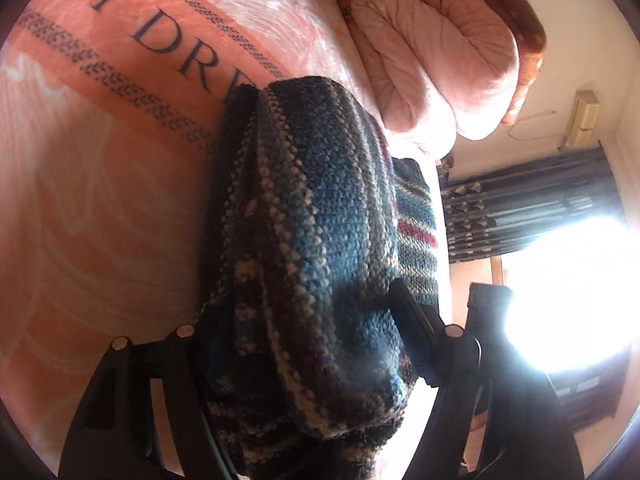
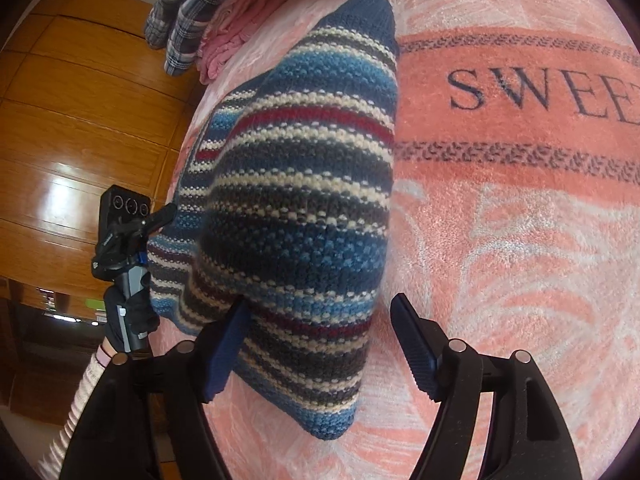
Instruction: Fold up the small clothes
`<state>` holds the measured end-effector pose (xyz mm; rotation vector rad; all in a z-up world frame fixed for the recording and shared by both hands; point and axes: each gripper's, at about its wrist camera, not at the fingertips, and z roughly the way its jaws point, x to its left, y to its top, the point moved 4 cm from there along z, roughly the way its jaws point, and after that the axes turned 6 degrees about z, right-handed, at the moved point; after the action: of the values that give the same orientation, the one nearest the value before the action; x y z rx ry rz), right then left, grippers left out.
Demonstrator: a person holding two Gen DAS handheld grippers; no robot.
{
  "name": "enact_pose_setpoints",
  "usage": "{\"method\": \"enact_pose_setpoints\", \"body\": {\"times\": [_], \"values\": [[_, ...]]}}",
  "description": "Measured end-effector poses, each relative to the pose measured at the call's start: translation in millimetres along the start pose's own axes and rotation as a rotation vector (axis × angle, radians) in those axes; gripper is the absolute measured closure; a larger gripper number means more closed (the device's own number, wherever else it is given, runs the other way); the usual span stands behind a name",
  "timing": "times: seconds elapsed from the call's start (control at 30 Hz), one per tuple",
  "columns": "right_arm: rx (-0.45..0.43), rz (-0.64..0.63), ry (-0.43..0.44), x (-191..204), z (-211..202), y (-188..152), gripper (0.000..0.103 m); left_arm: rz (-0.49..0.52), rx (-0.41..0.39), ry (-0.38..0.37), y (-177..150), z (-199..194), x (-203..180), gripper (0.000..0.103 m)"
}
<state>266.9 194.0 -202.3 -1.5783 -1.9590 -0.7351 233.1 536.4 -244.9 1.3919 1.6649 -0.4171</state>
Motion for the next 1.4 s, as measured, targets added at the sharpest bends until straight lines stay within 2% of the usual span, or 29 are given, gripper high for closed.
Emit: {"method": "enact_pose_setpoints", "body": {"times": [0.1, 0.27, 0.33, 0.4, 0.43, 0.47, 0.5, 0.57, 0.6, 0.7, 0.83, 0.93, 1.07, 1.13, 1.3, 1.4], "values": [[0.016, 0.006, 0.024, 1.2, 15.0, 5.3, 0.023, 0.046, 0.022, 0.022, -6.0, 5.6, 0.1, 0.033], [0.020, 0.030, 0.073, 4.2, 28.5, 11.8, 0.015, 0.075, 0.049, 0.074, -0.2, 27.7, -8.3, 0.023], [0.024, 0.058, 0.117, 6.4, 32.4, 14.5, 0.018, 0.103, 0.052, 0.120, 0.6, 35.6, -15.9, 0.025], [0.014, 0.096, 0.153, 5.7, 29.9, 15.0, 0.038, 0.118, 0.044, 0.140, -1.5, 37.5, -21.0, 0.042], [0.002, 0.098, 0.171, 5.1, 24.9, 13.4, 0.043, 0.114, 0.039, 0.118, -3.3, 36.8, -22.2, 0.059], [-0.011, 0.089, 0.181, 8.2, 19.7, 12.2, 0.053, 0.095, 0.029, 0.090, -6.5, 34.8, -22.6, 0.063], [-0.021, 0.075, 0.183, 12.1, 14.5, 10.4, 0.059, 0.088, 0.019, 0.074, -9.1, 32.4, -22.6, 0.065], [-0.037, 0.044, 0.189, 22.4, 1.8, 7.3, 0.064, 0.068, -0.005, 0.043, -12.6, 31.5, -27.5, 0.069], [-0.045, 0.032, 0.197, 27.7, -5.5, 6.3, 0.065, 0.054, -0.022, 0.005, -14.5, 28.6, -30.3, 0.069], [-0.070, -0.014, 0.190, 39.3, -32.3, 0.8, 0.066, 0.063, -0.063, -0.098, -27.5, 25.6, -57.7, 0.071], [-0.104, -0.083, 0.159, 39.5, -84.7, -22.8, 0.066, 0.106, -0.066, -0.142, -51.7, 34.4, -104.2, 0.071], [-0.120, -0.101, 0.132, 27.0, -122.8, -49.0, 0.066, 0.129, -0.056, -0.150, -72.6, 48.5, -138.5, 0.071], [-0.129, -0.092, 0.084, 0.8, -159.5, -87.7, 0.066, 0.212, -0.029, -0.090, -106.2, 80.9, -187.4, 0.071], [-0.127, -0.076, 0.056, -18.0, -170.6, -107.2, 0.066, 0.219, -0.002, -0.065, -124.5, 102.1, -203.6, 0.071], [-0.102, 0.010, -0.003, -82.8, -177.0, -154.3, 0.066, 0.199, 0.041, -0.001, -170.6, 147.7, -217.8, 0.070], [-0.087, 0.063, -0.005, -112.6, -165.4, -172.4, 0.064, 0.174, 0.048, 0.043, -186.4, 160.3, -205.2, 0.066]]}}
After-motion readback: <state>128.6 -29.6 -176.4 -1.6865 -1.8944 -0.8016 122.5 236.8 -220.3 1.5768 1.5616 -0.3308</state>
